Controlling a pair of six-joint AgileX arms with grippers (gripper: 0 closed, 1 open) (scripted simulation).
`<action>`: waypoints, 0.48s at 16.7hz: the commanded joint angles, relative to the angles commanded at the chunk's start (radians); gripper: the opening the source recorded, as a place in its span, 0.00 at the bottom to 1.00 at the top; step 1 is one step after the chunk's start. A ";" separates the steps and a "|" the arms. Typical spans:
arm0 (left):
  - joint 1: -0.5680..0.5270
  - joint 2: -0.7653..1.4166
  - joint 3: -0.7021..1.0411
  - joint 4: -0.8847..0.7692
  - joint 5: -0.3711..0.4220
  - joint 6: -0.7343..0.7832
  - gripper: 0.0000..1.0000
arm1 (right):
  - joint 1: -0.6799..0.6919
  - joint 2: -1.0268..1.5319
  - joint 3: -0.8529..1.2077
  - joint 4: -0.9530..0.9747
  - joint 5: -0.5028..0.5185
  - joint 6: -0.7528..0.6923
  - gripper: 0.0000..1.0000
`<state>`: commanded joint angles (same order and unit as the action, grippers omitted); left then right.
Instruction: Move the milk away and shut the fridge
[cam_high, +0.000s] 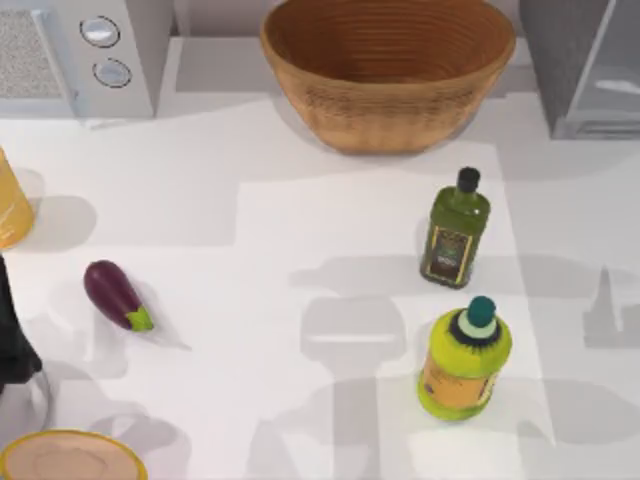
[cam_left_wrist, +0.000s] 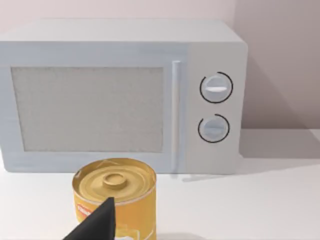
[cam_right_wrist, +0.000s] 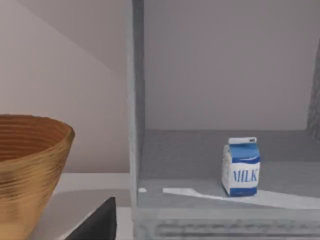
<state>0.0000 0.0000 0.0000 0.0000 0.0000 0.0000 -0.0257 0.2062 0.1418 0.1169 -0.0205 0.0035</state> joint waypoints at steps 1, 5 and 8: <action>0.000 0.000 0.000 0.000 0.000 0.000 1.00 | 0.007 -0.061 -0.039 -0.032 0.006 -0.001 1.00; 0.000 0.000 0.000 0.000 0.000 0.000 1.00 | 0.025 -0.198 -0.136 -0.112 0.020 -0.003 1.00; 0.000 0.000 0.000 0.000 0.000 0.000 1.00 | 0.026 -0.206 -0.142 -0.117 0.020 -0.003 1.00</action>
<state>0.0000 0.0000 0.0000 0.0000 0.0000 0.0000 0.0000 0.0000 0.0000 0.0000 0.0000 0.0000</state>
